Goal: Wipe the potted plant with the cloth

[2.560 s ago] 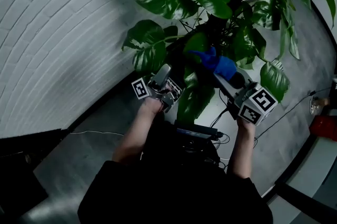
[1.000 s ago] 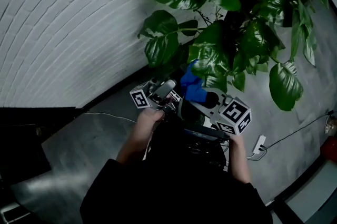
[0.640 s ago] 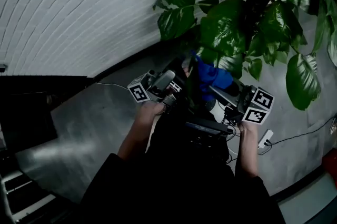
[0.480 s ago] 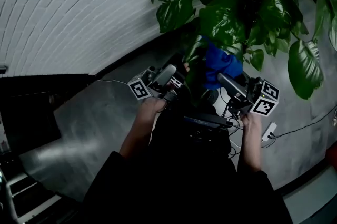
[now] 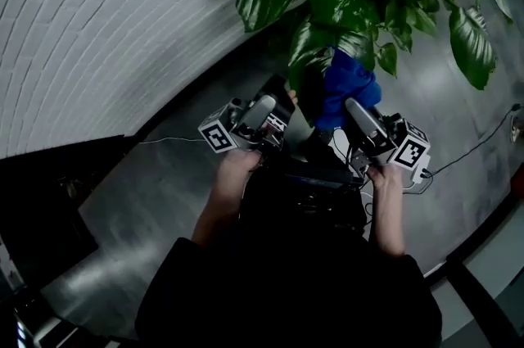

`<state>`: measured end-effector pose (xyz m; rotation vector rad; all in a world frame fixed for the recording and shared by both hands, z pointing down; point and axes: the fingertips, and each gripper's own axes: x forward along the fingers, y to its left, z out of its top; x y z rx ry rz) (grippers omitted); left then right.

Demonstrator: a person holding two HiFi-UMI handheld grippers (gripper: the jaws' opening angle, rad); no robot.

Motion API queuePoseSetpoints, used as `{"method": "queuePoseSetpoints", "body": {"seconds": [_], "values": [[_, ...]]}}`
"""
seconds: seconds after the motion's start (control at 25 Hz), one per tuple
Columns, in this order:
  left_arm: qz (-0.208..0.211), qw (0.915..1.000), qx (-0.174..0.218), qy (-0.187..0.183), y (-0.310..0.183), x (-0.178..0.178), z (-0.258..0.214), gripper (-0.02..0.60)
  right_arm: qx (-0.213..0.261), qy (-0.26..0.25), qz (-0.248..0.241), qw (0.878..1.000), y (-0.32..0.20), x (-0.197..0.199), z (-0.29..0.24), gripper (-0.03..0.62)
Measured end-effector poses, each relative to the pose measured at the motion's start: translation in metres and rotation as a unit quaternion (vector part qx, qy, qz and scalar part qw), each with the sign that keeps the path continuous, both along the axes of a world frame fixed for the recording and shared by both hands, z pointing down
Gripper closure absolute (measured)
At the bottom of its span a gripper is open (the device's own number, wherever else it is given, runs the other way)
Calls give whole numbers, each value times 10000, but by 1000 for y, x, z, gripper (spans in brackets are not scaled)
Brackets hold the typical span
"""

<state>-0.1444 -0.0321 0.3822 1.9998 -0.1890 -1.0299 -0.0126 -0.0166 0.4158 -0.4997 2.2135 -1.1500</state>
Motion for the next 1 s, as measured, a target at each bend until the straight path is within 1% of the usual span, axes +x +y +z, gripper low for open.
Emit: {"method": "queuePoseSetpoints", "body": {"seconds": [0.2,0.28,0.4,0.48,0.56,0.72,0.84,1.0], "values": [[439,9983,-111,362,26,-19,7,175,-180,123,615,9979,44,-22,-2,473],[607,9973,-130,385,39,-22,9,178,-278,111,798,9964,61,-28,1,473],[827,9956,-155,416,57,-19,8,183,-443,-66,972,9943,85,-32,1,473],[892,9949,-189,427,69,-17,6,183,-459,-109,1019,9937,97,-34,-3,473],[908,9949,-184,396,78,-17,3,190,-358,-23,1042,9939,104,-34,-7,473],[845,9960,-62,285,92,-12,-4,199,-183,-66,918,9956,110,-36,-15,473],[748,9970,7,214,107,1,-12,207,-32,-113,824,9965,123,-25,-25,473],[699,9975,22,96,124,25,-17,213,-12,-236,759,9968,138,-2,-24,473]]}}
